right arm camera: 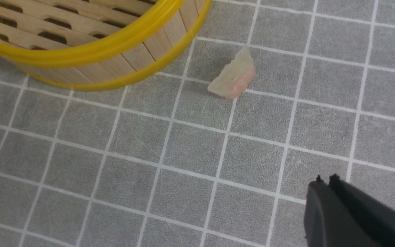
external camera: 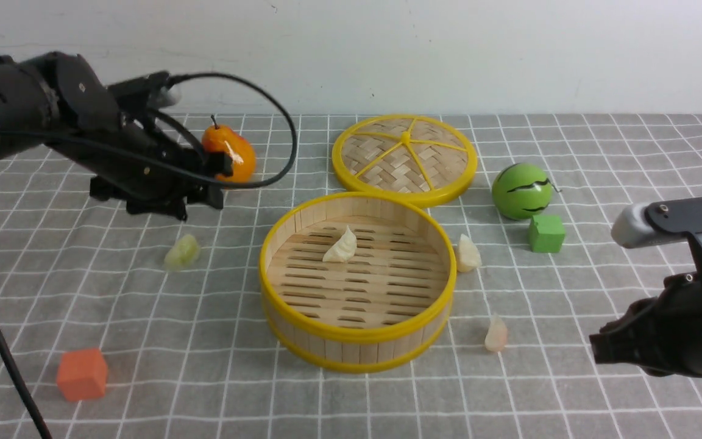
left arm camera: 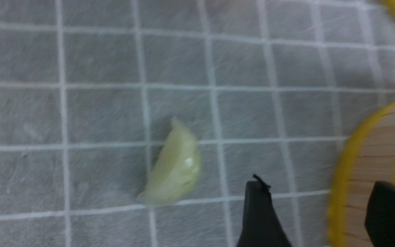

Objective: Put the dumplings into the steamer on the table with the grey tablecloth.
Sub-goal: 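Reach for and grasp a dumpling on the table with the left gripper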

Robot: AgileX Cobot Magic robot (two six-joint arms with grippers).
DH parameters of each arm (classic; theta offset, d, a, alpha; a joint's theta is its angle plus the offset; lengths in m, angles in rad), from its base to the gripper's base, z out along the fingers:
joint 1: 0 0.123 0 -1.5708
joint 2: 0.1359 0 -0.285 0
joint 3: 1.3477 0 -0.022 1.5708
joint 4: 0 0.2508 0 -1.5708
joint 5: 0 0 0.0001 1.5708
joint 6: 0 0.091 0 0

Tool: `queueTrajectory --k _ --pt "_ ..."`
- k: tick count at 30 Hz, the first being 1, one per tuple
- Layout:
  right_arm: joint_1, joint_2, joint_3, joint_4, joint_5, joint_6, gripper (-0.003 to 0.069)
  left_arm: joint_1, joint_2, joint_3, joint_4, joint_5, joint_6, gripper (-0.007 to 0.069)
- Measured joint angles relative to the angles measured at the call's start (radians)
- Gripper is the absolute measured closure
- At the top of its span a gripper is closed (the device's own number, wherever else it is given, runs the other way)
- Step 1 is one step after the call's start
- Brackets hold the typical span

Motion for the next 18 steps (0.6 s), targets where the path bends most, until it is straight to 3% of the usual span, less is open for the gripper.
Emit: queueTrajectory --k 10,18 --pt "0.000 0.001 0.000 0.004 -0.003 0.000 0.0647 -0.011 0.109 -0.001 0.213 -0.095 -0.005 0.0218" --pt "0.000 0.011 0.000 0.004 -0.008 0.000 0.0639 -0.011 0.086 0.000 0.242 -0.073 -0.054 0.0218"
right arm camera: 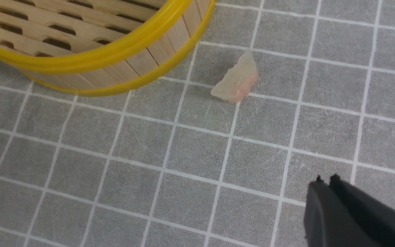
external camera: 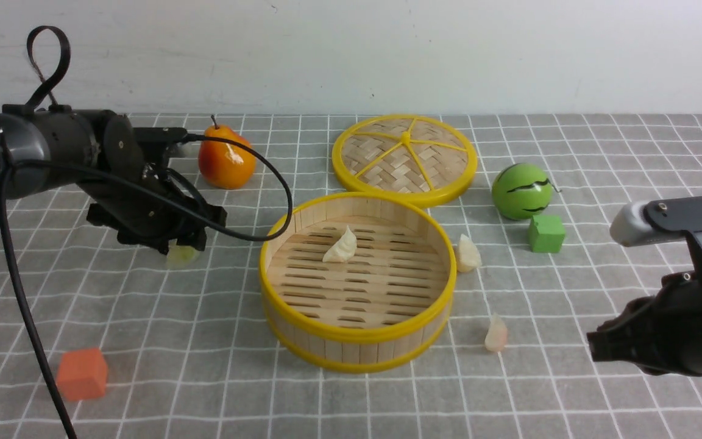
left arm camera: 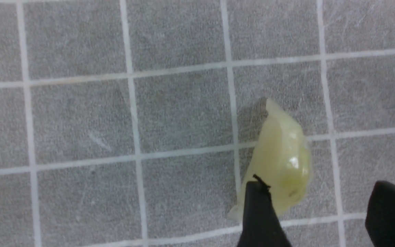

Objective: Put the dumplings into the steamer on the table with the grey tablecloth.
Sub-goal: 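Reach for and grasp a dumpling on the table with the left gripper, then place the dumpling into the bamboo steamer basket with the left gripper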

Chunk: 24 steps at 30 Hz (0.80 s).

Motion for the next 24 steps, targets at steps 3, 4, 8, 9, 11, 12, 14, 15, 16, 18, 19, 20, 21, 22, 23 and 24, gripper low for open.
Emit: queueTrajectory --k 3,4,8,9,11,12,14,15,16,18,19,20,21,22,23,24 --pt "0.000 0.020 0.000 0.005 -0.001 0.000 0.0637 0.000 0.009 0.000 0.003 -0.049 0.000 0.0218" --pt "0.000 0.029 0.000 0.011 0.000 0.000 0.0637 0.000 0.015 0.000 0.003 -0.065 0.000 0.0224" --pt "0.000 0.049 0.000 0.037 0.000 0.000 0.0636 0.000 0.052 0.000 0.004 -0.075 0.000 0.0298" --pt "0.000 0.050 0.000 0.045 0.001 0.000 0.0636 0.000 0.061 0.000 0.009 -0.074 0.000 0.0342" --pt "0.000 0.051 0.000 0.050 0.001 0.000 0.0635 0.000 0.066 -0.001 0.015 -0.075 0.000 0.0397" --pt "0.000 0.051 0.000 0.050 0.001 0.000 0.0633 0.000 0.066 -0.002 0.019 -0.071 0.000 0.0406" --pt "0.000 0.051 0.000 0.052 0.001 0.000 0.0629 0.000 0.066 -0.003 0.021 -0.058 0.000 0.0401" --pt "0.000 0.051 0.000 0.052 0.001 0.000 0.0629 0.000 0.064 -0.003 0.021 -0.049 0.000 0.0401" --pt "0.000 0.051 0.000 0.052 0.002 0.000 0.0629 0.000 0.058 -0.003 0.020 -0.038 0.000 0.0401" --pt "0.000 0.051 0.000 0.052 0.002 0.000 0.0629 -0.001 0.025 -0.001 0.011 0.043 0.000 0.0401" --pt "0.000 0.051 0.000 0.052 0.001 0.000 0.0629 -0.003 0.002 0.001 0.004 0.071 0.000 0.0401" --pt "0.000 0.051 0.000 0.052 0.000 0.000 0.0629 -0.007 -0.027 0.002 -0.004 0.090 0.000 0.0401" --pt "0.000 0.051 0.000 0.052 -0.002 -0.001 0.0629 -0.016 -0.064 0.003 -0.016 0.111 0.000 0.0401" --pt "0.000 0.051 0.000 0.052 -0.004 -0.008 0.0629 -0.029 -0.103 0.003 -0.034 0.127 0.000 0.0401" --pt "0.000 0.051 0.000 0.052 -0.004 -0.008 0.0629 -0.029 -0.103 0.003 -0.034 0.127 0.000 0.0401" --pt "0.000 0.051 0.000 0.052 -0.004 -0.016 0.0629 -0.055 -0.167 0.003 -0.078 0.147 0.000 0.0401"
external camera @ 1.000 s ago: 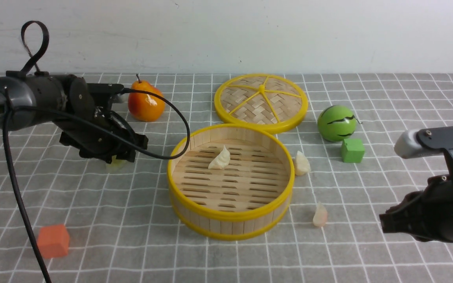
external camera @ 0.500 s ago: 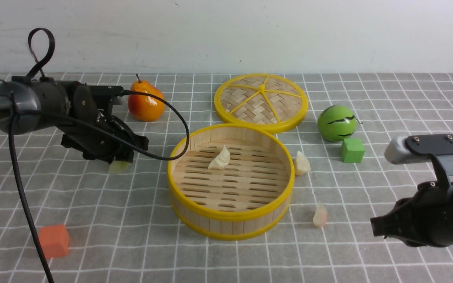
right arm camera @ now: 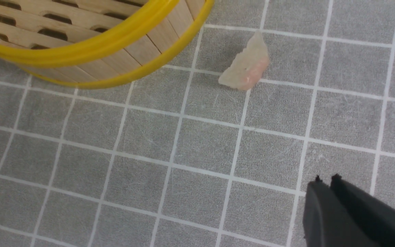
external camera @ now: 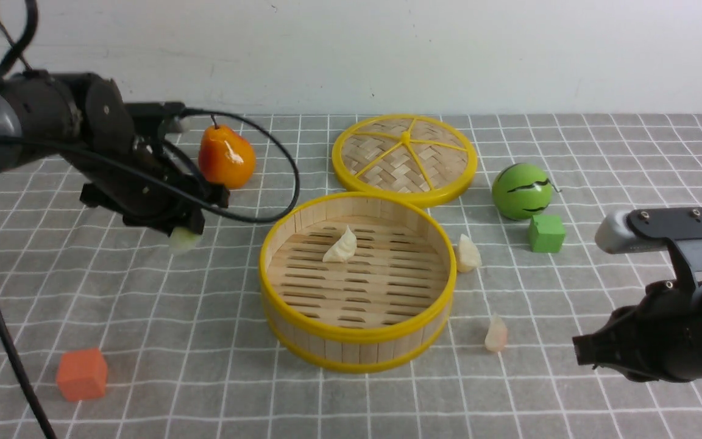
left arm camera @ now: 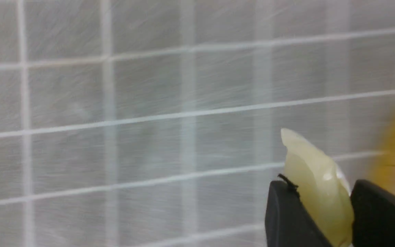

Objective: Put the dumplings into the steamer on the table with the grey tablecloth.
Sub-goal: 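Place the dumpling into the bamboo steamer basket with the left gripper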

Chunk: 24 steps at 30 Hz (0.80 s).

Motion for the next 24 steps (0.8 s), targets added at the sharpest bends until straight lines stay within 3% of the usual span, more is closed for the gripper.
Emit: queueTrajectory --k 5,11,18,24 --pt "0.000 0.000 0.000 0.000 0.000 -0.017 0.0627 -0.160 -0.090 -0.003 -0.148 0.025 0.000 0.0401" --pt "0.000 0.000 0.000 0.004 0.013 -0.018 0.0627 -0.313 0.006 -0.003 -0.135 0.021 -0.001 0.0401" --pt "0.000 0.000 0.000 0.018 0.035 -0.018 0.0620 -0.334 0.118 -0.003 -0.072 -0.045 0.000 0.0398" --pt "0.000 0.001 0.000 0.019 0.046 -0.021 0.0591 -0.334 0.146 -0.003 -0.026 -0.062 -0.004 0.0244"
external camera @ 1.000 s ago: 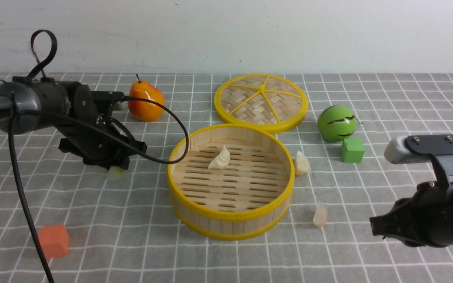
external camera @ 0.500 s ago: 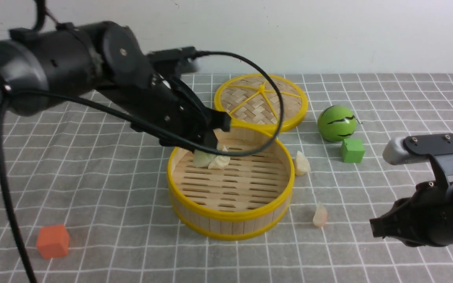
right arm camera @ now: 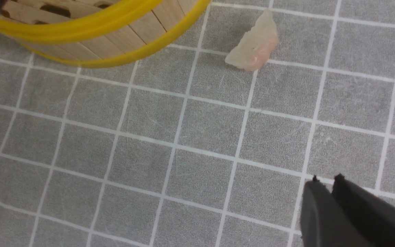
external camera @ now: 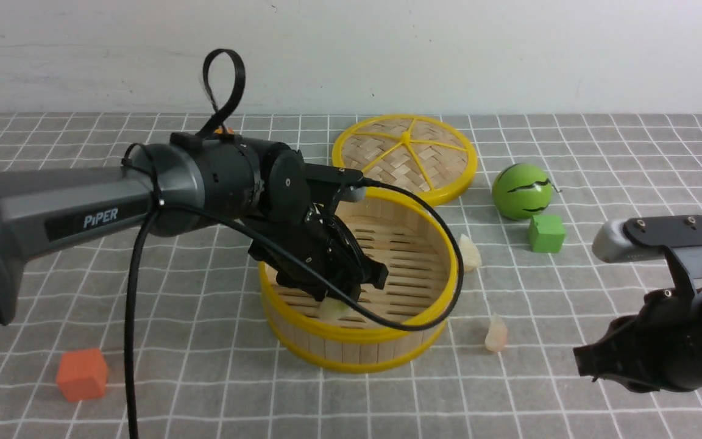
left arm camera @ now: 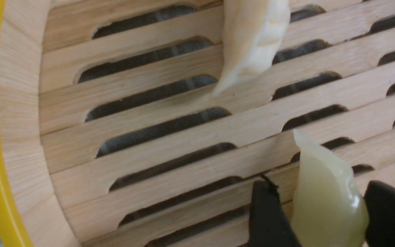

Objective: Put the dumplings into the steamer on the table with the grey tablecloth.
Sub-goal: 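Place the dumpling into the bamboo steamer basket with the left gripper, then reach for and grasp a dumpling lying on the table beside the steamer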

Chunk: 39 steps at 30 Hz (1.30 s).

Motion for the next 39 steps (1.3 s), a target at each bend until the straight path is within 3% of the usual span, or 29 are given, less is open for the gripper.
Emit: queueTrajectory --k 4,10,14,18,23,30,32,35,39 --pt "0.000 0.000 0.000 0.001 0.016 -0.019 0.0534 0.000 -0.036 -0.017 0.012 0.023 -0.063 0.0197" --pt "0.000 0.002 0.000 0.028 0.026 -0.026 0.0356 0.000 -0.240 -0.061 0.103 0.131 -0.168 0.0237" --pt "0.000 0.053 -0.003 0.089 -0.040 -0.026 0.0261 0.000 -0.452 -0.056 0.163 0.212 -0.196 0.0342" --pt "0.000 0.193 -0.058 0.143 -0.125 -0.027 0.0237 0.000 -0.735 0.038 0.169 0.238 -0.202 0.0478" --pt "0.000 0.393 -0.183 0.160 -0.197 -0.029 0.0235 0.000 -1.004 0.277 0.219 0.201 -0.214 0.0591" --pt "0.000 0.608 -0.343 0.178 -0.191 -0.029 0.0265 0.000 -1.341 0.677 0.400 0.086 -0.322 0.0638" --pt "0.000 0.630 -0.371 0.160 -0.158 -0.031 0.0330 0.000 -1.426 0.775 0.447 0.086 -0.384 0.0638" --pt "0.000 0.633 -0.384 0.128 -0.096 -0.031 0.0484 0.000 -1.520 0.877 0.485 0.124 -0.449 0.0638" --pt "0.000 0.616 -0.389 0.057 -0.044 -0.049 0.0509 0.000 -1.601 0.956 0.492 0.208 -0.471 0.0638"
